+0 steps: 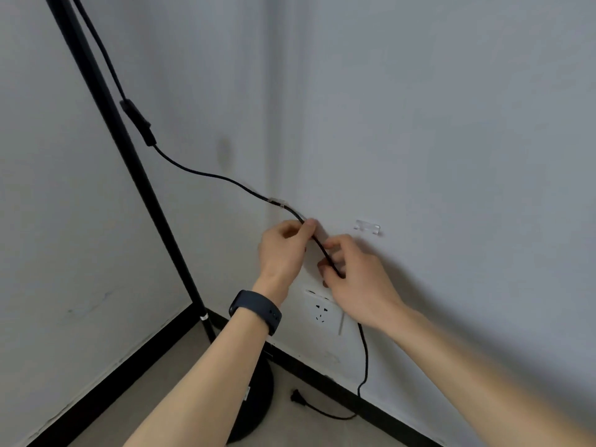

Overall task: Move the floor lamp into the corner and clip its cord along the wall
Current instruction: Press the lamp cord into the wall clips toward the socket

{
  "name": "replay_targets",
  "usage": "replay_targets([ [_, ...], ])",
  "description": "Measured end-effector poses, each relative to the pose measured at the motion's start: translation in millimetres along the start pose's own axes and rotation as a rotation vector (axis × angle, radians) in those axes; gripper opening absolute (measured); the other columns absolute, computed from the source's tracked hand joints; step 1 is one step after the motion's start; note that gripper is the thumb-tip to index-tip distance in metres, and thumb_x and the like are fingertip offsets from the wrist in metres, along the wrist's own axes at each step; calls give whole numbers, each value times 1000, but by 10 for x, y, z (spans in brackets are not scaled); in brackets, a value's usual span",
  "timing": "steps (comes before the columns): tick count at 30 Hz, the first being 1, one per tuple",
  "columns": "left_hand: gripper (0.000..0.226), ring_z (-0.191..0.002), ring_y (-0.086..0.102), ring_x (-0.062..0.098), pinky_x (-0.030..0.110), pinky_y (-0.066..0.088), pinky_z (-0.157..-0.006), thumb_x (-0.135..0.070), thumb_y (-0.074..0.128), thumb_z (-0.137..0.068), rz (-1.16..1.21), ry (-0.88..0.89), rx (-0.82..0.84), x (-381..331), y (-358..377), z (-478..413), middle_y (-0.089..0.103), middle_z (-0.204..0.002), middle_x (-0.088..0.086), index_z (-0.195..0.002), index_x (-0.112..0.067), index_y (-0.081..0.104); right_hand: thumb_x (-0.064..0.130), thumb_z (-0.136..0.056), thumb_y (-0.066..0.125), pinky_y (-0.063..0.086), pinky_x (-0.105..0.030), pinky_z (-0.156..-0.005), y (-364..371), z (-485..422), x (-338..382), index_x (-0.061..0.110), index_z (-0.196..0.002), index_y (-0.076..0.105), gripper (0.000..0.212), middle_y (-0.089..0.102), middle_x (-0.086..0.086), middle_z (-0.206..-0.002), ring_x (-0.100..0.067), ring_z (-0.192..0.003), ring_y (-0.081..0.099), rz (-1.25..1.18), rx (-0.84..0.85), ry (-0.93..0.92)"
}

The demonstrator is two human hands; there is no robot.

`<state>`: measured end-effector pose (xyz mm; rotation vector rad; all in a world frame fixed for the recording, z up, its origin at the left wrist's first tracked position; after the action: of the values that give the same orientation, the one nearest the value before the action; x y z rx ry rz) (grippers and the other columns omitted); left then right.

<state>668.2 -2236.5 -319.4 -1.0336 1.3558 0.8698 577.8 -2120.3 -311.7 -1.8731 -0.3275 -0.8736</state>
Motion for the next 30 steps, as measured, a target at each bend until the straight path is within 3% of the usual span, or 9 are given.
replay_targets([
  [2,27,-66,60,13,26,44,-63,-42,68,-89,75,-40,-81,-6,-46,-45,71,-76,-2,-86,-16,75,27,-96,59,56,-38,-85,-5,87,-154,28,-119,53,23,72,7,-97,-15,-86,72,-72,63,90],
  [5,27,-60,57,11,22,42,-61,-46,68,-89,157,-64,-199,31,-123,-91,71,-76,-8,-87,-19,75,30,-98,58,49,-26,-77,-98,241,-273,27,-114,56,16,69,12,-94,-5,-76,68,-62,111,108],
  [7,29,-58,58,12,23,43,-63,-48,68,-89,174,-51,-246,36,-98,-37,72,-77,-8,-90,-20,72,28,-98,57,44,-25,-68,-350,303,-247,27,-107,57,9,67,13,-87,-2,-71,60,24,-87,48],
  [9,29,-56,57,13,27,43,-63,-51,66,-89,201,-53,-253,29,5,59,72,-75,-9,-88,-22,65,24,-97,58,45,-31,-65,-628,333,-128,23,-99,58,2,67,11,-78,-11,-66,58,144,-323,-37],
  [11,31,-58,57,14,29,43,-62,-54,64,-89,205,-84,-184,-3,168,169,73,-76,-9,-87,-24,60,20,-95,59,50,-36,-65,-782,302,-18,18,-94,60,3,68,8,-74,-20,-68,62,217,-414,-70],
  [15,27,-59,61,14,30,44,-65,-44,65,-91,154,-99,-6,-100,446,331,74,-77,-9,-88,-18,58,24,-89,59,55,-42,-71,-894,198,71,21,-88,63,5,73,3,-73,-29,-75,66,290,-350,-1],
  [22,26,-56,59,14,28,43,-62,-40,68,-91,235,-105,-26,-43,479,361,74,-78,-10,-92,-14,64,26,-93,62,49,-37,-70,-945,256,103,20,-91,66,7,76,4,-76,-25,-73,68,266,-399,-55],
  [25,23,-55,57,13,28,42,-60,-38,69,-90,291,-147,-27,-32,494,343,72,-76,-9,-86,-17,60,28,-93,62,49,-36,-71,-984,231,177,21,-93,66,8,78,4,-83,-24,-76,68,262,-404,-73],
  [30,26,-52,55,13,28,42,-60,-41,71,-88,332,-153,-69,-40,514,350,70,-72,-9,-77,-21,57,24,-91,61,54,-40,-70,-1110,136,219,21,-87,66,6,76,4,-76,-27,-70,66,252,-436,-82],
])
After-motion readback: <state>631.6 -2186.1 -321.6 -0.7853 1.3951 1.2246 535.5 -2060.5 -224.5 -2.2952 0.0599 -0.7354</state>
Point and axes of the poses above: each hand's wrist, its own z-axis away from the middle knuckle, its own y-axis out of the palm, x = y × z, the point moved 7 cm from there along -z, towards the middle knuckle
